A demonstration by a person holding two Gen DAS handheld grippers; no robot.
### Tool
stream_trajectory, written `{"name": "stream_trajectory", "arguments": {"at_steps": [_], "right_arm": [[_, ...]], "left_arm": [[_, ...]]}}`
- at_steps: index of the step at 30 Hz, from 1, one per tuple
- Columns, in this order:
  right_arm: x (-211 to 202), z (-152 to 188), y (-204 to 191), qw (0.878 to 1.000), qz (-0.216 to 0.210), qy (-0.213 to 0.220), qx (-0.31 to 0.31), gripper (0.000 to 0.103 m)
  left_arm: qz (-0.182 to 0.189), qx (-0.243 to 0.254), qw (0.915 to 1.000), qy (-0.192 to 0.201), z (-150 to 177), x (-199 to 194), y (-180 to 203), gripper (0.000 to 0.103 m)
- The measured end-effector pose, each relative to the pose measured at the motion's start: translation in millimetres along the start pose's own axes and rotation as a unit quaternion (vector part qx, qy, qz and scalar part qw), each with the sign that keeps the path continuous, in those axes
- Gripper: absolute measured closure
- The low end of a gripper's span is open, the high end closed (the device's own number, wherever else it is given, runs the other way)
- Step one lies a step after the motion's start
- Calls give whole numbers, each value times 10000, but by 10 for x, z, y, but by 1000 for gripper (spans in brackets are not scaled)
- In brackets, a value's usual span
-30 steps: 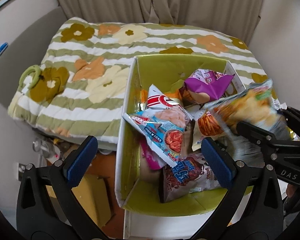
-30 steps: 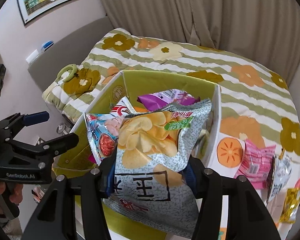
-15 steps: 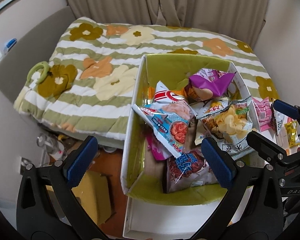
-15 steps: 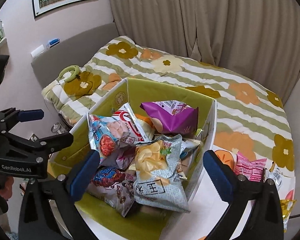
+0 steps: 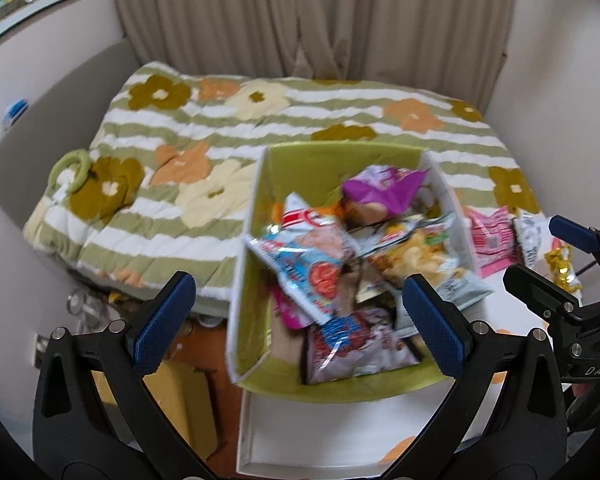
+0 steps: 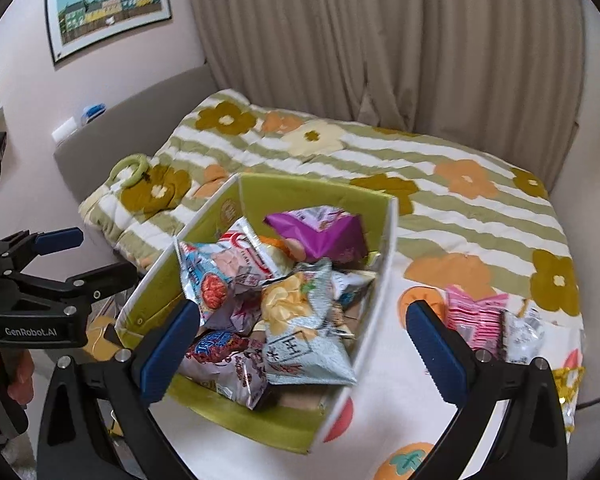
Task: Organize snacks
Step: 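Move both tools back over the pink wafer pack and white TATE bag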
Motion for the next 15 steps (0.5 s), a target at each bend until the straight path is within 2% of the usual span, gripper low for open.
{"name": "stream_trajectory", "arguments": {"at_steps": [3,9,15], "right_arm": [[-190,16,155,9996,192,148,143,0],[-534,132,612,9959,711,323,462,0],[-836,251,1231,9903,1088,424,756,0]], "left_arm": [[260,185,9993,186,-93,-65,225,0],[807,701,9936,377,-284,-113,924,0],[1068,1142,9866,463,-442,-122,1643,0]]}}
Point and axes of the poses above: each gripper's, at about its wrist camera, not at the fingertips, and x roughly the way its jaws point, y to its right, z to its underside, the point moved 10 cm from there along x, roughly the way its jaws point, and after that the axes turned 9 degrees about x, right-handed, at the moved point
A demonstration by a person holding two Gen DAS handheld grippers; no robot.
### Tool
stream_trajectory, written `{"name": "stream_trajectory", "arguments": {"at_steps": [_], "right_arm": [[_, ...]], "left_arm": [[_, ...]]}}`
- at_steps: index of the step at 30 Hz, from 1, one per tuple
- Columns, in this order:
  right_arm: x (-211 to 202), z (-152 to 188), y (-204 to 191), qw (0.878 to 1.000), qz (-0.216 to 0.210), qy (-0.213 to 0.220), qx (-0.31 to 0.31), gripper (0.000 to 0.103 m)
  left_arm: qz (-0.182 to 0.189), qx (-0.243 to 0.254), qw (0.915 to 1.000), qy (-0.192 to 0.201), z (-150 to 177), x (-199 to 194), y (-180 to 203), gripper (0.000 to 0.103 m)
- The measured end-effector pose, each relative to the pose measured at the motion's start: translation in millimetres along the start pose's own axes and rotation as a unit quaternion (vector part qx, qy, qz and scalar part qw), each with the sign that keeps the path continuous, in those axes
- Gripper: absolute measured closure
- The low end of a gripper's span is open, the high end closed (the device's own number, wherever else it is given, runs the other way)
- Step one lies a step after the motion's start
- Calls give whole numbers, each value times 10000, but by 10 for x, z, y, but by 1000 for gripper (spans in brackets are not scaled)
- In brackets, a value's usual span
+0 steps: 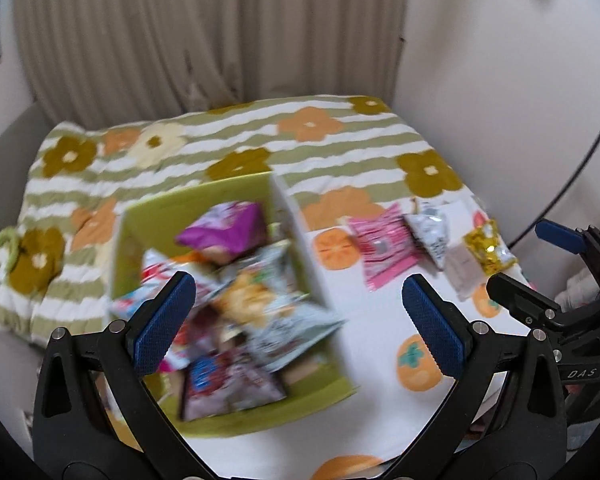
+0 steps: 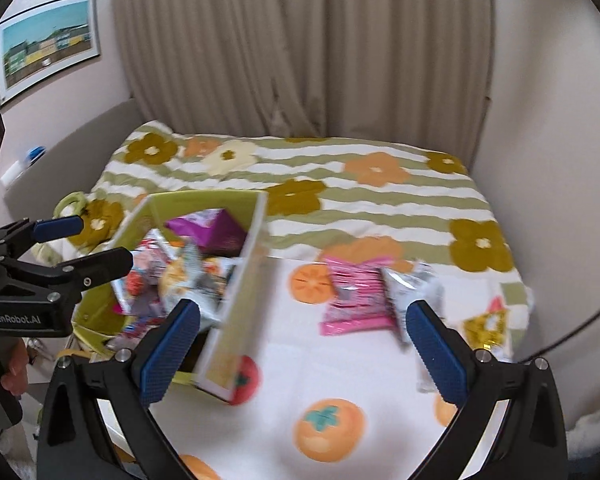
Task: Organize snacks
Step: 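Move both tools back over the pink wafer pack and white TATE bag, then grasp the pink striped wafer pack with the left gripper while the right grasps the white TATE bag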
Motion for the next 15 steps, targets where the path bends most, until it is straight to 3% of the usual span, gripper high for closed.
{"name": "stream_trajectory", "arguments": {"at_steps": [9,15], "right_arm": [[174,-189,966,9996,60,-93,274,0],[774,-247,1506,9947,-133,-782,652,0]], "left_arm": [[96,-182,9989,-418,-322,729,712,0],[-16,-520,9959,-735,-380,1285,881,0]]}}
Point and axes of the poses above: each gripper's, at about its wrist camera, not at the fingertips, and x roughly the way its jaws point, y to its right, z to its underside, the point moved 10 cm from there along x, roughly the way its jaws point, and after that the axes turned 9 degrees about x, right-handed, at the moved point
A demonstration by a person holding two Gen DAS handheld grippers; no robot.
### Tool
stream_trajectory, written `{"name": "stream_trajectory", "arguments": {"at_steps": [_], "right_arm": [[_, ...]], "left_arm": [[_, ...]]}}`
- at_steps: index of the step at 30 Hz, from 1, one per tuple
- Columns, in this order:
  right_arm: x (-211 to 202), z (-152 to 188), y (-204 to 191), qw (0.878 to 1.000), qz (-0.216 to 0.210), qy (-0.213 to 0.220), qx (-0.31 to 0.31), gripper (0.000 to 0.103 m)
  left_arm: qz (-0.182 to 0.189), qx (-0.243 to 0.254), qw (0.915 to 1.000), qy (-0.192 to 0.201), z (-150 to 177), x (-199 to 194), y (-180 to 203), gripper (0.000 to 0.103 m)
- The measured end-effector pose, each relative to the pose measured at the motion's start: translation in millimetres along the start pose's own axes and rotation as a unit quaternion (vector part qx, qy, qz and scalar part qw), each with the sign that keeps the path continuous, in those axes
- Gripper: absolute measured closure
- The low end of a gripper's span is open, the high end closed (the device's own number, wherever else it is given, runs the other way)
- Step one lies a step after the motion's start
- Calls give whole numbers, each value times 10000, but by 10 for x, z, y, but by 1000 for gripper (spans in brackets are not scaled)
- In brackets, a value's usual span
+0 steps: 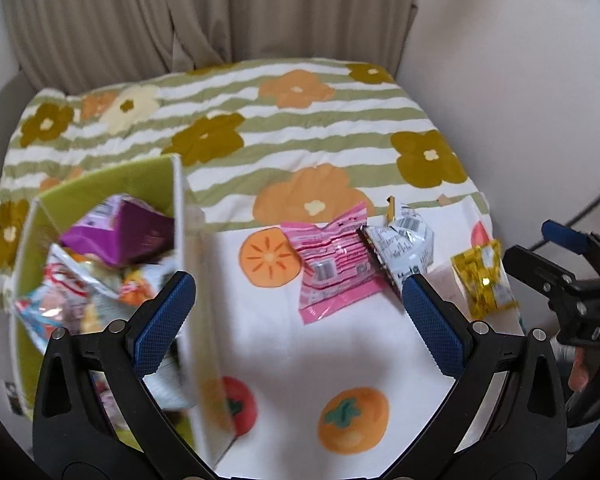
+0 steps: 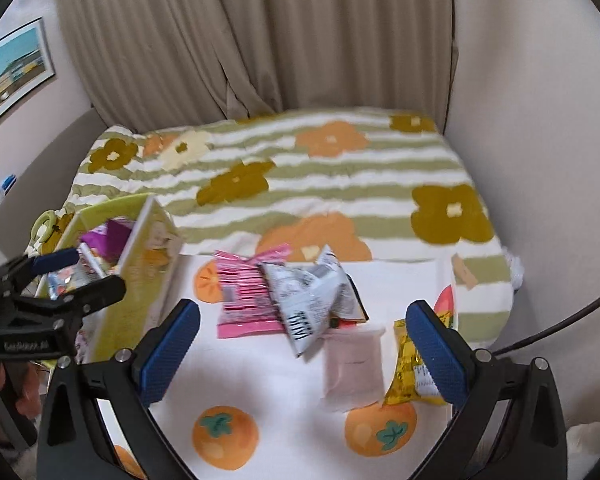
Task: Organize snacks
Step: 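Grasp the pink striped wafer pack with the left gripper while the right grasps the white TATE bag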
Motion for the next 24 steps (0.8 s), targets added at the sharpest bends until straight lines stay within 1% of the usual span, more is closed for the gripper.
{"name": "stream_trajectory", "arguments": {"at_steps": [3,6,7,9,11,13,17,22,24], "right_arm": [[334,-50,190,9987,-214,-370,281,0],[685,-36,335,9948,-394,-752,565,0],[835,-6,392,9923,-399,-941,705,0],[1010,49,459,9874,-460,-1179,947,0],[1198,96,502,9786,-693,-1407,1331,0],[1324,119,512,9710,-872,-1551,1600,0],[1528,128,514,9581,-1055,-1756,2002,0],[1750,147,509,9493,-1077,-1987,2186,0],[1828,170,493,9484,-1064,-2049,2173,0]], "left_arm": [[-70,-161,9996,-206,-10,354,61,0],[-79,-317,9983,-474,37,767,109,0],[-87,-345,9979,-538,60,864,124,0],[-59,-407,9969,-677,107,1069,150,1],[-23,-448,9962,-746,135,1220,176,1],[16,-463,9956,-818,166,1343,199,1],[61,-502,9943,-940,202,1543,240,1],[161,-585,9934,-972,209,1652,247,0],[139,-601,9932,-992,196,1689,240,0]]}}
Point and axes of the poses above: each gripper's, at about its wrist camera, not at the fingertips, and x roughly the way its jaws point, y to its right, z to its underside, the point moved 10 cm from there along x, roughly the way its jaws point, and after that the axes turned 9 degrees about x, right-handed, at the moved point
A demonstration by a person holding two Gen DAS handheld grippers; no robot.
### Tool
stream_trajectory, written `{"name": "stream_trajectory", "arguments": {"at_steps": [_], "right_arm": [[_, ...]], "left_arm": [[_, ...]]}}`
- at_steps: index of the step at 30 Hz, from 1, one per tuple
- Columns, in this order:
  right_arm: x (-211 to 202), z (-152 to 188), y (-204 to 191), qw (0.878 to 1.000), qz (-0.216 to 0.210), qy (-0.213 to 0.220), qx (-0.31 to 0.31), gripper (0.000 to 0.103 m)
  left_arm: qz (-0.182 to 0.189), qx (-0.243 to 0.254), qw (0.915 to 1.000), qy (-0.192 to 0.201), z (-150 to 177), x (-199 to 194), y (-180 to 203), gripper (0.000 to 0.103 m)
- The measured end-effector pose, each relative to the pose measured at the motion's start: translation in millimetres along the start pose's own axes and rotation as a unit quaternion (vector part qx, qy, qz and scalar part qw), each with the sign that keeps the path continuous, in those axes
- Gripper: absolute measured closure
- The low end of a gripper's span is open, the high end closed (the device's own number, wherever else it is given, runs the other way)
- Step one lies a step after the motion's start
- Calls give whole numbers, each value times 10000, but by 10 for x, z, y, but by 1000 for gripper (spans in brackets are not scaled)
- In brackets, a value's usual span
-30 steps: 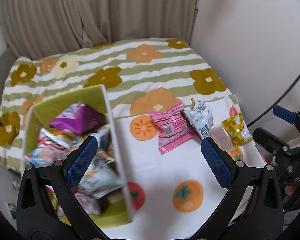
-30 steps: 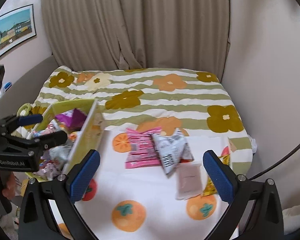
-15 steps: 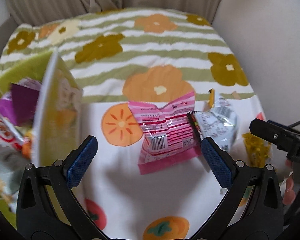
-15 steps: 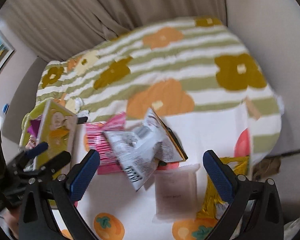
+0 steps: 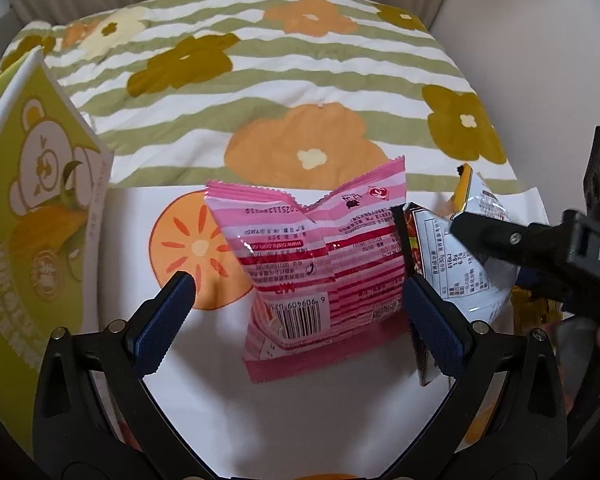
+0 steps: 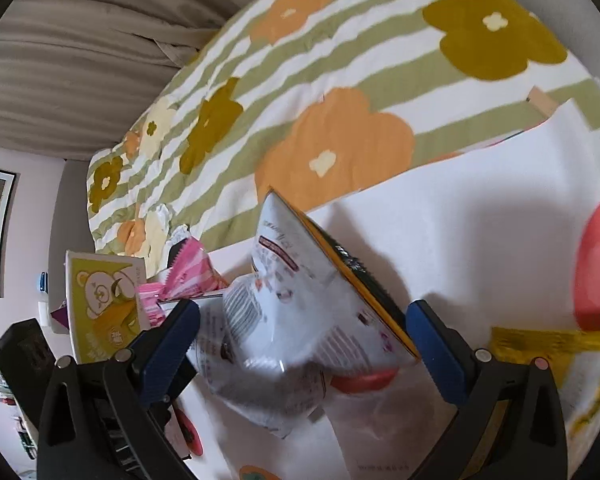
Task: Organize snacks
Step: 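Grasp the pink striped wafer pack with the left gripper while the right grasps the white TATE bag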
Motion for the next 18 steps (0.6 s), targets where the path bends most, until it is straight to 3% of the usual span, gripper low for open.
{"name": "stream_trajectory", "arguments": {"at_steps": [7,12,18], "right_arm": [[68,12,-14,9996,-52,-192,-211,1],[57,23,-4,9990,-216,-264,-277,24],[62,47,-45,9982,-358,-303,-385,32]], "left_arm": [[-152,128,9997,-173,-4,146,51,1],[-209,29,9995,-223,14,223,10,5],[-118,-78,9997,-205,7,268,-23,22]]}}
Point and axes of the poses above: each gripper's, at about its wrist camera, not at the fingertips, and x roughly the way its jaws point, y to its right, z to its underside, the point moved 10 cm from there along x, roughly the way its jaws point, and after that the axes turned 9 degrees about x, right-handed, at the moved point
